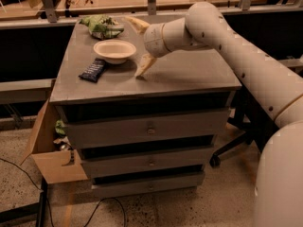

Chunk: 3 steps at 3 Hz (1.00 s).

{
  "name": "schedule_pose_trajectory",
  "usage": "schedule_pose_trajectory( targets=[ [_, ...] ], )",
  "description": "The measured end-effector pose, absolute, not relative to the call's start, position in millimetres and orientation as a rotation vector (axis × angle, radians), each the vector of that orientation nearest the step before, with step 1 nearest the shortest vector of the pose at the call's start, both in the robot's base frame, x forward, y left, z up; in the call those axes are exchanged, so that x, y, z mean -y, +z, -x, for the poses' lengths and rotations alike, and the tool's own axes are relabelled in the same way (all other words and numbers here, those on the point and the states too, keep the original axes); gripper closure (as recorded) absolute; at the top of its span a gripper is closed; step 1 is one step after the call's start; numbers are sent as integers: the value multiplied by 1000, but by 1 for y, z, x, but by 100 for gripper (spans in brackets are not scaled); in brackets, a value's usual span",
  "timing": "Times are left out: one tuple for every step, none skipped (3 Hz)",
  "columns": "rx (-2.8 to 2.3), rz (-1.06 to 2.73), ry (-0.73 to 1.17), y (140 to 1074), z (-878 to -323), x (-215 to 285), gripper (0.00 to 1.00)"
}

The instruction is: Move paper bowl near rxbar blueberry

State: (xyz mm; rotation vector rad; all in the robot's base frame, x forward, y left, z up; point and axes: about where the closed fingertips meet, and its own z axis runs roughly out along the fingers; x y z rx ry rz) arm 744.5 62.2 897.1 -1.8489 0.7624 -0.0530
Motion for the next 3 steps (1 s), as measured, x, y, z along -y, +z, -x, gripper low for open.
schedule_pose_trajectory(
  targets=[
    [-845,1804,-118,917,-739,-33,0],
    [-990,1741,-219,934,-727,15,0],
    [-990,1741,-215,933,-727,14,0]
  ],
)
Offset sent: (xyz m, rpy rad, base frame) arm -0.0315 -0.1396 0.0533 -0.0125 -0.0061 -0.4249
